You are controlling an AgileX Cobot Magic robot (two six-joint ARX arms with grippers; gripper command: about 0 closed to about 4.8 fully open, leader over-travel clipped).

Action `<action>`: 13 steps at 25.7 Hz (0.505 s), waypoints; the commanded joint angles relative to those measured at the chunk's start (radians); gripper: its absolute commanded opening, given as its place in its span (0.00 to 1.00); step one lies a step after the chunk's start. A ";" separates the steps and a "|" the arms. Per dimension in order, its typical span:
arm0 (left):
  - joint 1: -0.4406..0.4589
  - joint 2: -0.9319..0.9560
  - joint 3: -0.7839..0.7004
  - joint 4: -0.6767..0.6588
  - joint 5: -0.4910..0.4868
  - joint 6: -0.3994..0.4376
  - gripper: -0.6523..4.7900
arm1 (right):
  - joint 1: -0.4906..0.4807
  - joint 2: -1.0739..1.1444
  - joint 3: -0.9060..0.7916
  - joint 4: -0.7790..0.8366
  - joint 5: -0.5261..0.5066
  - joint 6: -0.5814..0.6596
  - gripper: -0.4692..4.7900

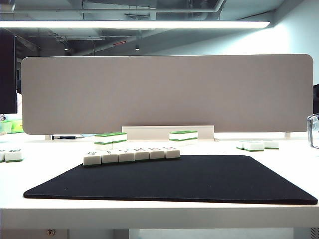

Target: Align six mahjong tiles in a row on the table.

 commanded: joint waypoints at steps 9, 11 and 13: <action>0.014 -0.512 -0.594 0.363 0.013 -0.001 0.15 | 0.003 -0.012 0.002 0.011 0.002 -0.002 0.09; 0.027 -0.587 -0.662 0.367 0.022 -0.002 0.15 | 0.002 -0.012 0.002 0.010 -0.001 -0.002 0.09; 0.048 -0.623 -0.705 0.367 0.069 -0.001 0.15 | 0.001 -0.012 0.002 0.011 0.000 -0.002 0.09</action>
